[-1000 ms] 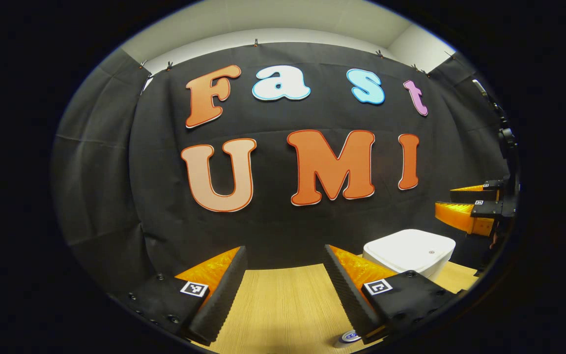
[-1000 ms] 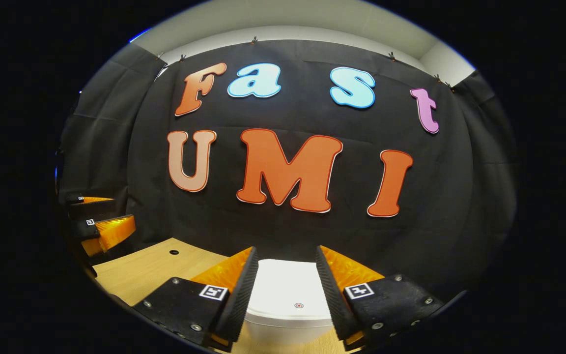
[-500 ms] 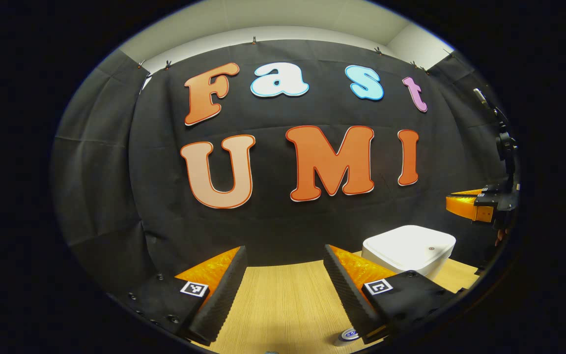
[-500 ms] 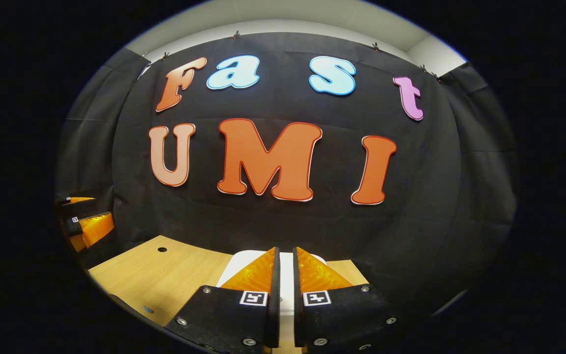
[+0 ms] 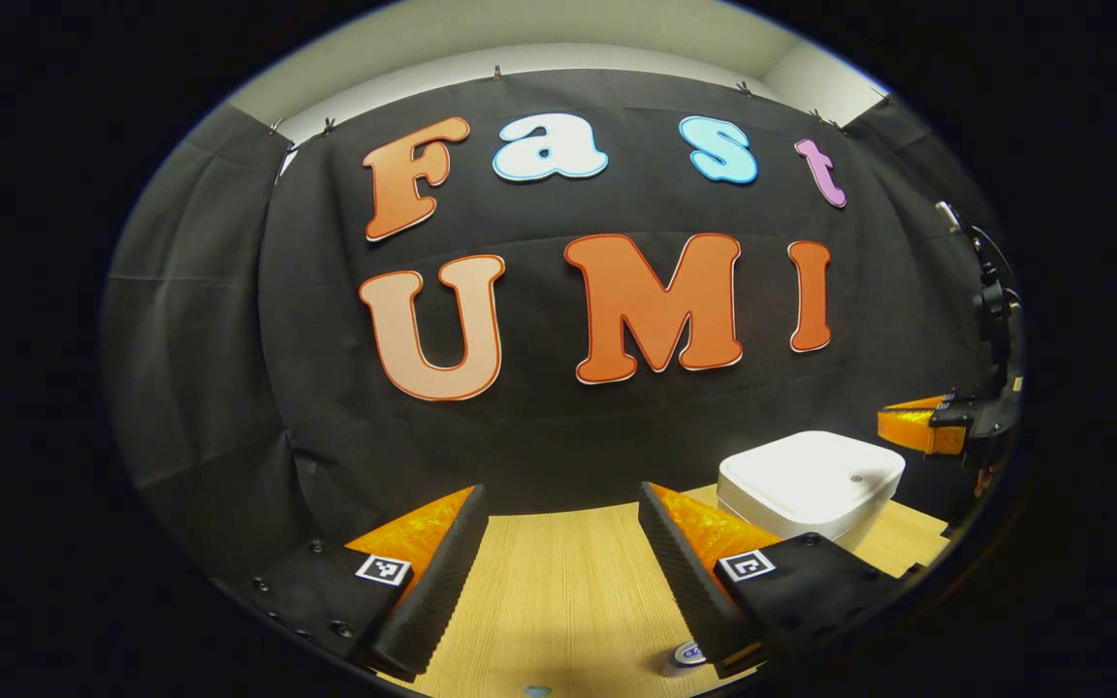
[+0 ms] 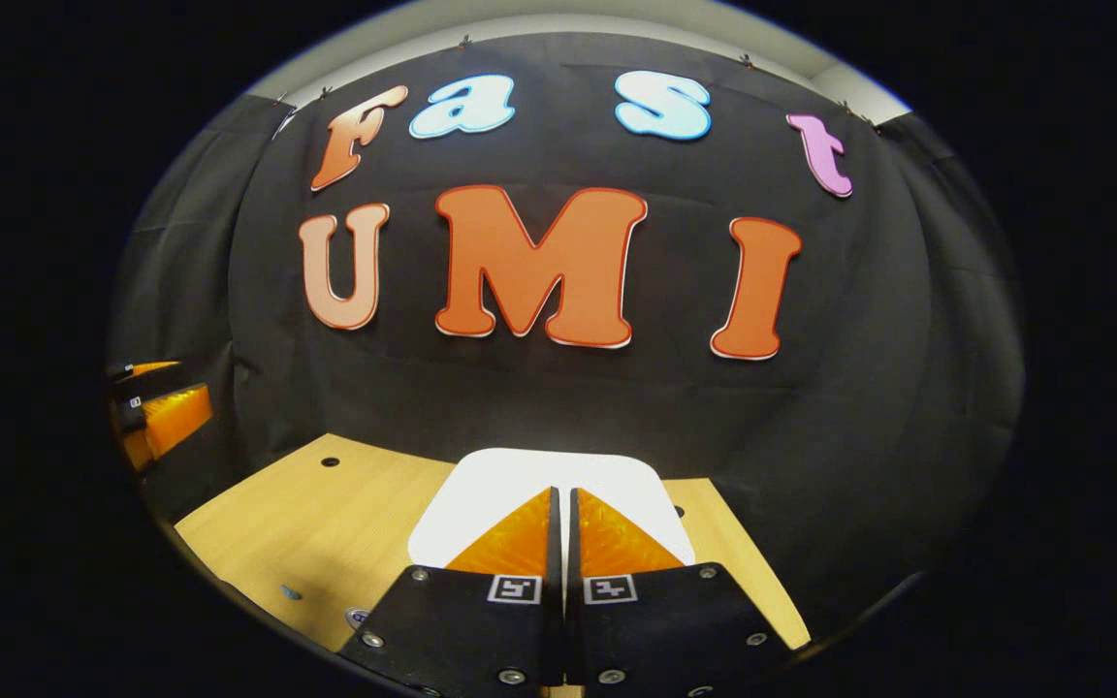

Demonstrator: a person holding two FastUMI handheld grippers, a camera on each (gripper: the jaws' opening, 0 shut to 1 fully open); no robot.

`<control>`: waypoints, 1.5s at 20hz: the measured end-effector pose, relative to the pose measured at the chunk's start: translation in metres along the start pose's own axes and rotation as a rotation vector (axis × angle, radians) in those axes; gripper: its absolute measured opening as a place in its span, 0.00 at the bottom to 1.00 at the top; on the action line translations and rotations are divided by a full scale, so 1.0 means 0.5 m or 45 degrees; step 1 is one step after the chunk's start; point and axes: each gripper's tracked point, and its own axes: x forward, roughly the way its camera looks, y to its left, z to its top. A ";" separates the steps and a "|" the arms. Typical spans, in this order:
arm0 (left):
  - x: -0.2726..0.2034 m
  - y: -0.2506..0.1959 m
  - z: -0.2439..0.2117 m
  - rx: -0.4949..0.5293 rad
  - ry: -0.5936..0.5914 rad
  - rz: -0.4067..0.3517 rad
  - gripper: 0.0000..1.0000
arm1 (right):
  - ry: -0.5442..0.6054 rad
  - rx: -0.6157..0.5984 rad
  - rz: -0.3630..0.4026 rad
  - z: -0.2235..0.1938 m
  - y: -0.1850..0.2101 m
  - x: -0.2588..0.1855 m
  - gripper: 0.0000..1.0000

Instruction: Press the lid of the desktop garbage bin to open it, pick up the crumpled paper on the desktop and throw it into the bin, then pick up the pop can on the desktop and drop it into the bin, and finally close the garbage bin lid.

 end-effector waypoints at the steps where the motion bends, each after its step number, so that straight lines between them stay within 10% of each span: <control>1: -0.003 0.001 -0.002 0.004 0.004 0.008 0.99 | 0.030 -0.001 0.013 -0.015 0.003 0.003 0.01; 19: -0.031 -0.030 -0.042 0.045 0.109 0.128 0.99 | 0.240 0.041 0.201 -0.095 0.033 0.037 0.01; 30: -0.035 -0.029 -0.083 0.068 0.175 0.150 0.95 | 0.008 -0.104 0.217 -0.042 0.025 0.052 0.07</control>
